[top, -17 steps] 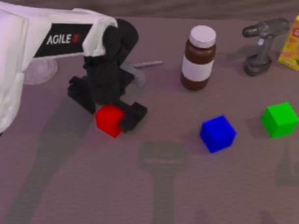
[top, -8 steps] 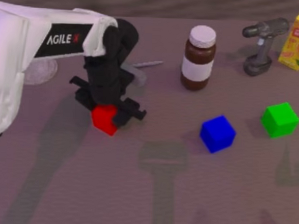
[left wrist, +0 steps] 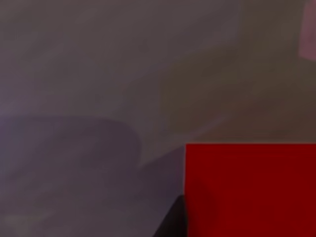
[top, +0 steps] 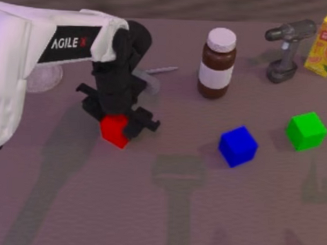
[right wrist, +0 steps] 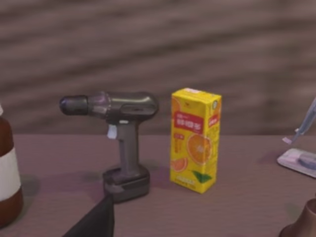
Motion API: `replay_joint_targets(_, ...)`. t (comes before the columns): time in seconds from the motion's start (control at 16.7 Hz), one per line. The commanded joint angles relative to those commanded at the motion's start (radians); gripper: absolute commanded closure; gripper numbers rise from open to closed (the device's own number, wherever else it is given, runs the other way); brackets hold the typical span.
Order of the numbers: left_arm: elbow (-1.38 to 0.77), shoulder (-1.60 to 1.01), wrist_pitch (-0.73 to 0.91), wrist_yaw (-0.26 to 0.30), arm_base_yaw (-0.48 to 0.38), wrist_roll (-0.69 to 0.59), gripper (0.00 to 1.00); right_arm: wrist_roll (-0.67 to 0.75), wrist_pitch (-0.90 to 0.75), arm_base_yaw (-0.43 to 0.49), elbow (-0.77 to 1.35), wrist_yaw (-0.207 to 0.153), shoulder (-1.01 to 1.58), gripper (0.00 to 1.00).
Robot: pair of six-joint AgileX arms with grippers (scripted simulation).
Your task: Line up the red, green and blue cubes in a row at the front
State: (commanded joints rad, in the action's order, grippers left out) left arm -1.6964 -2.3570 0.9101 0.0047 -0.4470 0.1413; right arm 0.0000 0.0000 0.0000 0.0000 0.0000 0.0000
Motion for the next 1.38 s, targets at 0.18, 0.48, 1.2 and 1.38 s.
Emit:
replay_joint_targets(0.18, -0.021, 0.028, 0.025, 0.003, 0.001, 0.000, 1.00, 0.000, 0.000, 0.000, 0.000, 0.000, 0.000, 0.00)
replay_joint_targets(0.48, -0.125, 0.081, 0.193, 0.002, 0.015, -0.003, 1.00, 0.000, 0.000, 0.000, 0.000, 0.000, 0.000, 0.00)
replay_joint_targets(1.2, -0.046, 0.186, 0.213, -0.003, -0.043, -0.165, 1.00, 0.000, 0.000, 0.000, 0.000, 0.000, 0.000, 0.00)
replay_joint_targets(1.38, 0.080, 0.281, 0.189, -0.008, -0.100, -0.362, 1.00, 0.000, 0.000, 0.000, 0.000, 0.000, 0.000, 0.00)
